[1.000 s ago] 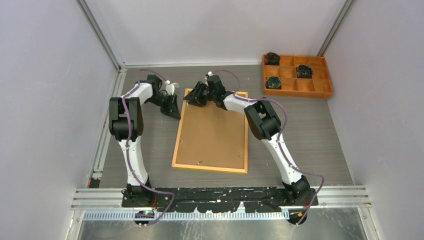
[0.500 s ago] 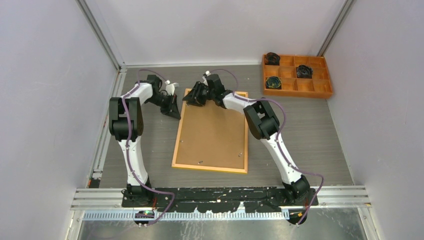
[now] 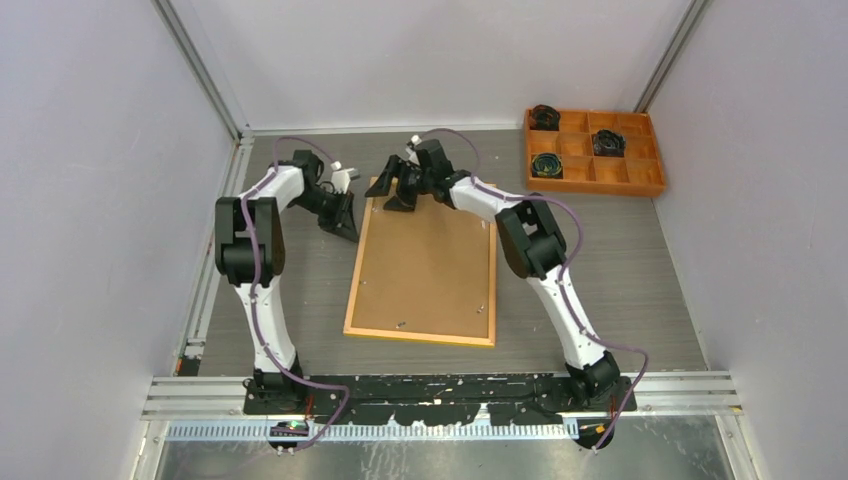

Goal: Put the photo into the frame
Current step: Install the photo frame at the center of the board, then adjust the photo frame at the center of the board.

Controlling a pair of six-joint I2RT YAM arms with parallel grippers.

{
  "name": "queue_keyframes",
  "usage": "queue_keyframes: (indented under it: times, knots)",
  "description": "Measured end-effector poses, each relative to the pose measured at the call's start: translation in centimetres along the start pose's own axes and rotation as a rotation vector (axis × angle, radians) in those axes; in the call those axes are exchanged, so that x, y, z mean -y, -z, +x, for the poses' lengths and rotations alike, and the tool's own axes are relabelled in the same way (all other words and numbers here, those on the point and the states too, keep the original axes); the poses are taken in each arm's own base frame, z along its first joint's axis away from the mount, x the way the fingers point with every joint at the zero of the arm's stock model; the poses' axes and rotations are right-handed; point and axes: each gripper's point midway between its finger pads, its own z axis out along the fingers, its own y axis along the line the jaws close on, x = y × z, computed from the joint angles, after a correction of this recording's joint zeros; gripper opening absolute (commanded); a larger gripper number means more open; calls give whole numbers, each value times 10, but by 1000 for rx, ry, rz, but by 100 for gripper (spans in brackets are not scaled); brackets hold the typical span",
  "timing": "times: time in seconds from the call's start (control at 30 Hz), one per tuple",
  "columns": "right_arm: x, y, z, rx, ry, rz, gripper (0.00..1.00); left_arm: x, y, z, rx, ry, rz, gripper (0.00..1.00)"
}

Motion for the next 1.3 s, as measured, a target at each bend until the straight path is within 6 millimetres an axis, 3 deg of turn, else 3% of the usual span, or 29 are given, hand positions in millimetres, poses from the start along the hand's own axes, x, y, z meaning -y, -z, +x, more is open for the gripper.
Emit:
queue_keyframes:
  times: [0.07, 0.17, 0.33, 0.43, 0.53, 0.67, 0.8, 1.0, 1.1, 1.2, 1.3]
  knots:
    - [2, 20, -4, 21, 1, 34, 85, 1, 6, 6, -9, -12, -13, 17]
    - [5, 73, -18, 92, -3, 105, 93, 2, 19, 16, -9, -41, -43, 17]
    - [12, 192, -55, 329, -8, 249, 100, 8, 31, 48, -24, -97, -106, 17]
    - [33, 256, -71, 489, -32, 351, 100, 13, 26, 72, -71, -131, -131, 17]
    - [68, 281, -62, 539, -77, 446, 100, 15, 15, 92, -133, -158, -141, 17]
    - [124, 270, -23, 458, -150, 565, 100, 17, 5, 109, -187, -183, -146, 17]
    - [157, 255, -2, 388, -204, 618, 100, 24, 4, 120, -212, -228, -160, 17]
    - [149, 231, -26, 412, -189, 582, 100, 43, -6, 136, -291, -341, -168, 17]
    - [142, 206, -45, 408, -154, 586, 100, 55, -12, 143, -334, -382, -160, 16]
    - [121, 161, -65, 392, -91, 551, 100, 70, -17, 155, -391, -413, -140, 17]
    - [93, 109, -73, 356, -25, 489, 100, 90, -20, 175, -479, -432, -111, 23]
